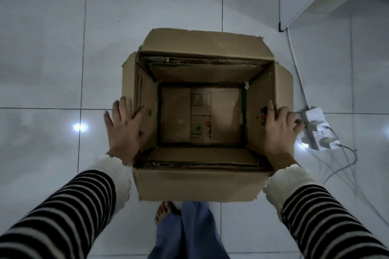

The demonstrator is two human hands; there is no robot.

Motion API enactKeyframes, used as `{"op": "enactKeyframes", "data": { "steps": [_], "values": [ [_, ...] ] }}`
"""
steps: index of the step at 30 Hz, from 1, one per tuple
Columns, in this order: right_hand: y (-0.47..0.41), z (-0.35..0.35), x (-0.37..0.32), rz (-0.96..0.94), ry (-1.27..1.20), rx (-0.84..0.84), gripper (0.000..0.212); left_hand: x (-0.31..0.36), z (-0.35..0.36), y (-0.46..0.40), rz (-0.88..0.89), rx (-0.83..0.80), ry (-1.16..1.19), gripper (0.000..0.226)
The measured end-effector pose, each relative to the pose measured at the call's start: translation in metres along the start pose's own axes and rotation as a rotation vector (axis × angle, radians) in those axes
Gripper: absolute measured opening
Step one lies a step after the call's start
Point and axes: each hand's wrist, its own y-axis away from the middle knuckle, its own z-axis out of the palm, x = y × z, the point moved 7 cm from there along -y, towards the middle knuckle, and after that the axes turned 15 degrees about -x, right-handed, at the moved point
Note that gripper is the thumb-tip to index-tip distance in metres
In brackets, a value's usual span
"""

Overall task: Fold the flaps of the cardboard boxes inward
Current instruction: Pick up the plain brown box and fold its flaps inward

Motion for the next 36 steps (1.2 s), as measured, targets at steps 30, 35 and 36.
{"op": "enactKeyframes", "data": {
  "steps": [30, 35, 36],
  "values": [
    [0.039, 0.048, 0.015, 0.136, -0.915, -0.155, 0.065, -0.008, 0.021, 0.026, 0.020, -0.158, 0.716, 0.109],
    [-0.010, 0.009, 0.003, 0.094, -0.892, -0.159, 0.068, -0.011, -0.031, -0.017, 0.055, -0.124, 0.725, 0.105],
    [-0.021, -0.001, 0.001, 0.089, -0.910, -0.165, 0.067, -0.011, -0.043, -0.028, 0.059, -0.121, 0.719, 0.105]
  ]
}}
